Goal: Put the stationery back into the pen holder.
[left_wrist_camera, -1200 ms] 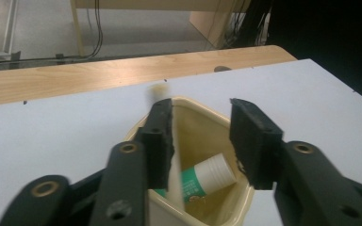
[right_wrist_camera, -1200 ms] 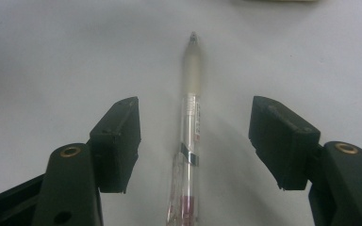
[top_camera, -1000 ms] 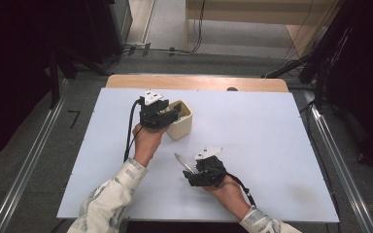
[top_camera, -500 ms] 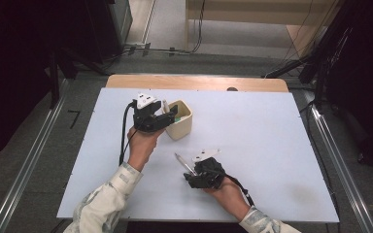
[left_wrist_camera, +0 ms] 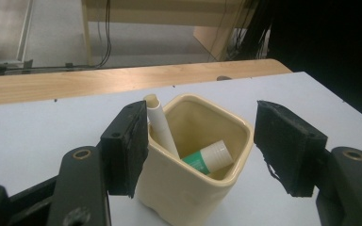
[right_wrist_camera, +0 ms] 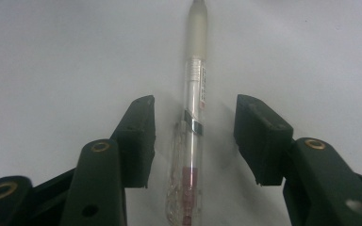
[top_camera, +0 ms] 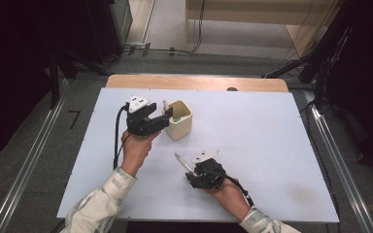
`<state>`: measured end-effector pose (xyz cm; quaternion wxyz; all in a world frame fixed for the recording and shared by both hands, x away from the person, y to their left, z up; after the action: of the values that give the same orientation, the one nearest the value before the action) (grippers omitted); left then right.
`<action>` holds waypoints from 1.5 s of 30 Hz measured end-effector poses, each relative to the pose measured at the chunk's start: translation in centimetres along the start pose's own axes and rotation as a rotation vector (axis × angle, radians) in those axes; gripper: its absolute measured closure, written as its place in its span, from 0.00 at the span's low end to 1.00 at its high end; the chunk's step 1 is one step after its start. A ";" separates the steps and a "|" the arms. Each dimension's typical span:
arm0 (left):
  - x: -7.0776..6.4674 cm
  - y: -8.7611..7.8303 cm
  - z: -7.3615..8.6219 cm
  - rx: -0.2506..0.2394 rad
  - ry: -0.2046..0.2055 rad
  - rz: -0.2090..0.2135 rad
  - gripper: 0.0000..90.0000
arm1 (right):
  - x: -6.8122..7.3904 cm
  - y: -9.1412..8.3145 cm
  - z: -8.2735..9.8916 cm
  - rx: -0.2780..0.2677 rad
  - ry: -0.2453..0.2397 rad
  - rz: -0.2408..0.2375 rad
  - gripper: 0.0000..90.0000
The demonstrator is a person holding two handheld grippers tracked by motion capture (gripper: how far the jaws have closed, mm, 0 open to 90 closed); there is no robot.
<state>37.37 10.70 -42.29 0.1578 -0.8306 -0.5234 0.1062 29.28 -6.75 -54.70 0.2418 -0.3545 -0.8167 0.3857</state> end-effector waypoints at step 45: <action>-0.1 -1.4 5.0 0.106 -0.006 0.036 0.40 | 0.0 -0.3 0.4 0.002 -0.003 0.035 0.84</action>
<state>34.45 11.91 -46.42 0.1980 -0.8300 -0.5025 0.1391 28.86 -7.04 -54.74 0.2339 -0.3679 -0.8105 0.3911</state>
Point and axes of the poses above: each handheld gripper's, and its own axes: y roughly forward along the jaws, z roughly out of its underside, x roughly to its left, the point moved 6 cm from there along y, roughly forward along the jaws, and after that the axes turned 12 degrees about y, right-handed, at the moved point
